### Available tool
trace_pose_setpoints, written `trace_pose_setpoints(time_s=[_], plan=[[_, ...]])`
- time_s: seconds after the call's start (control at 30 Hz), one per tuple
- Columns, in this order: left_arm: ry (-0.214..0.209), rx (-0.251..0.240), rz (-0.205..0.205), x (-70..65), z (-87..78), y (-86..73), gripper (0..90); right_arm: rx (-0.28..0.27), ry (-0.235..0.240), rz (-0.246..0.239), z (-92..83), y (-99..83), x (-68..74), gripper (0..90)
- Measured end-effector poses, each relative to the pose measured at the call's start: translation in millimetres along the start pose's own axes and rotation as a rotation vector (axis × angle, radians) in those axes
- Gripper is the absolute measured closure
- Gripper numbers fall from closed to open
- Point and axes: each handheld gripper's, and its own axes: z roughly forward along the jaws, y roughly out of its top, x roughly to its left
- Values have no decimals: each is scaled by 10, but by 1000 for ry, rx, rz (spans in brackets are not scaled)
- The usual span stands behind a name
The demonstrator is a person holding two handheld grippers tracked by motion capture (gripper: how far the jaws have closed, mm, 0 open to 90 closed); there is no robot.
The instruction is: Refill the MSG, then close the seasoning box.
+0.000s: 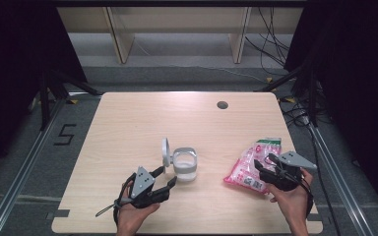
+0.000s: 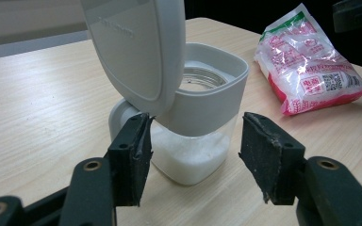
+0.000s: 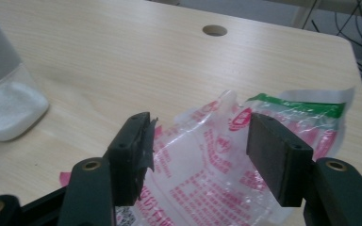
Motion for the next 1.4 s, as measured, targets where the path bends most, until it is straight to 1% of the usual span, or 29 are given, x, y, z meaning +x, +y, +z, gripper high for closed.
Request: trace_pose_setpoints(time_s=[0.07,0.1,0.13,0.23,0.3,0.33,0.4,0.43,0.47,0.5,0.53,0.6,0.63,0.67,0.73,0.77,0.8,0.83,0.87,0.93,0.97,1.0,1.03,1.07,1.1,1.13,1.23,1.27,1.4], plan=[[-2,-7,-4,12,-2,-3,436,-7,5,-38,19,-9,-5,413],[1,4,1,18,-15,1,437,9,10,-7,12,-19,38,413],[1,4,6,30,-21,-1,441,8,14,-51,15,-19,14,412],[16,4,8,66,-37,-15,472,6,25,-48,24,-36,45,412],[20,11,29,99,-45,-17,520,16,25,-25,11,-45,82,411],[14,2,27,113,-43,-18,540,14,32,-45,6,-44,74,411],[15,2,48,139,-58,-2,590,14,39,-34,3,-58,103,411],[20,1,40,147,-57,-3,615,12,37,-55,13,-60,94,411],[26,7,52,163,-56,1,660,29,39,-9,-6,-73,144,410],[23,0,62,181,-54,4,683,21,46,-39,14,-79,136,410],[23,-12,48,194,-53,1,707,31,48,-33,0,-83,146,410],[20,-5,37,226,-42,0,768,30,56,-67,17,-87,131,409],[19,-13,58,257,-31,4,792,25,54,-69,24,-94,136,409],[30,-7,51,266,-30,6,822,31,50,-50,23,-101,161,409],[47,-5,49,280,-34,15,854,31,54,-89,20,-97,139,409],[44,-13,57,296,-28,19,875,30,55,-82,19,-99,143,409],[56,-1,57,303,-35,24,888,23,57,-77,25,-101,149,409],[65,-9,47,310,-14,21,892,22,61,-78,17,-101,150,409],[78,5,76,324,-12,33,894,24,62,-90,19,-100,151,409],[70,-10,58,335,22,36,894,29,63,-78,14,-103,176,410],[65,-1,70,347,27,50,894,34,67,-79,19,-105,178,410],[64,-6,70,351,30,55,894,47,63,-47,6,-109,214,409],[62,-10,58,345,31,64,894,36,71,-77,15,-105,189,409],[64,-3,76,345,21,81,894,32,69,-72,13,-108,196,410],[63,-12,71,342,24,87,894,38,66,-37,-3,-112,228,410],[60,-11,68,342,27,99,894,28,65,-89,11,-105,194,409],[59,-19,79,337,26,145,894,27,66,-99,22,-111,208,409],[57,-23,76,329,27,159,894,25,80,-101,22,-111,210,409],[54,-24,97,317,17,208,894,34,83,-88,34,-120,248,407]])
